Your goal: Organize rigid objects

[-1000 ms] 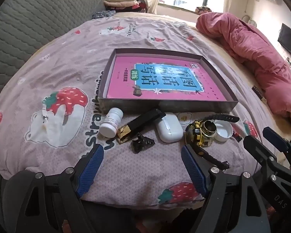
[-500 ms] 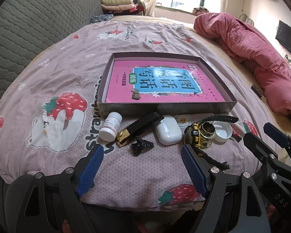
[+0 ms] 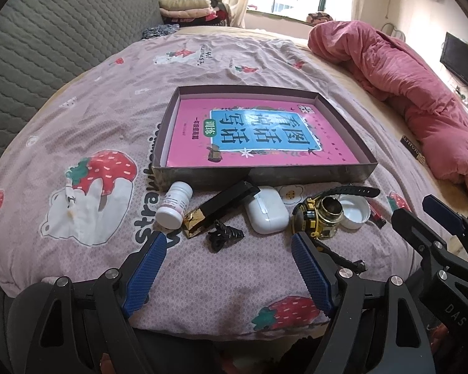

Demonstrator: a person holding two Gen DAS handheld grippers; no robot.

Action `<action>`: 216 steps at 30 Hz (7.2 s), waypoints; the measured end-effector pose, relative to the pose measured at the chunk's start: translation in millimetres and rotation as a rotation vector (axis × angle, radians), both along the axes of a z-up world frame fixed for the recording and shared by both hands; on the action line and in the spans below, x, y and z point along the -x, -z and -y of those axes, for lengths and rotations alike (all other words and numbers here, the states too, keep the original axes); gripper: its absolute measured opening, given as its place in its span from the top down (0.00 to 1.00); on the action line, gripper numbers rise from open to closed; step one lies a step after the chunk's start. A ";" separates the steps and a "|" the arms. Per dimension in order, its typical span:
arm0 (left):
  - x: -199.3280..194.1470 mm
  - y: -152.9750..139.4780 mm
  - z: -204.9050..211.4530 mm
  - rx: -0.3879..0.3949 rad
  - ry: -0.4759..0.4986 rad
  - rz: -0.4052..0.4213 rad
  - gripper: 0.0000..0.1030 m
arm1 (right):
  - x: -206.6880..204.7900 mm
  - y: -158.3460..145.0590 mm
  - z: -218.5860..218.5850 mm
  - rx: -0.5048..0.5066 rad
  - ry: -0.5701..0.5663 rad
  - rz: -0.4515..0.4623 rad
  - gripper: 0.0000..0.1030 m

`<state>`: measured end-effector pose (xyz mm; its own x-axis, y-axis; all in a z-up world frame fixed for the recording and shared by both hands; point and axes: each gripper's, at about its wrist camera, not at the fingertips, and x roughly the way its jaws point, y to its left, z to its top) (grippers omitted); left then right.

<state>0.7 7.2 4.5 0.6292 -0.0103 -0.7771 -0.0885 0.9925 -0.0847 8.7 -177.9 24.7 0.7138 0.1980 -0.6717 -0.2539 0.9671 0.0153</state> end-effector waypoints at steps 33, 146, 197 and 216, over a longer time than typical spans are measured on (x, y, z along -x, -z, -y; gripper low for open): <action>-0.2 3.3 -1.8 0.005 0.000 -0.018 0.20 | -1.4 1.5 2.8 -0.017 0.008 -0.010 0.36; -60.0 38.6 -73.8 0.175 0.059 -0.037 0.74 | -37.9 34.3 -66.9 -0.141 -0.171 -0.172 0.82; -57.9 -38.0 -34.6 0.068 0.024 0.100 0.74 | -44.7 -31.8 -52.5 -0.046 -0.205 0.253 0.82; -89.0 -42.1 -24.8 0.084 0.033 0.102 0.74 | -65.9 -28.6 -49.3 -0.078 -0.199 0.225 0.82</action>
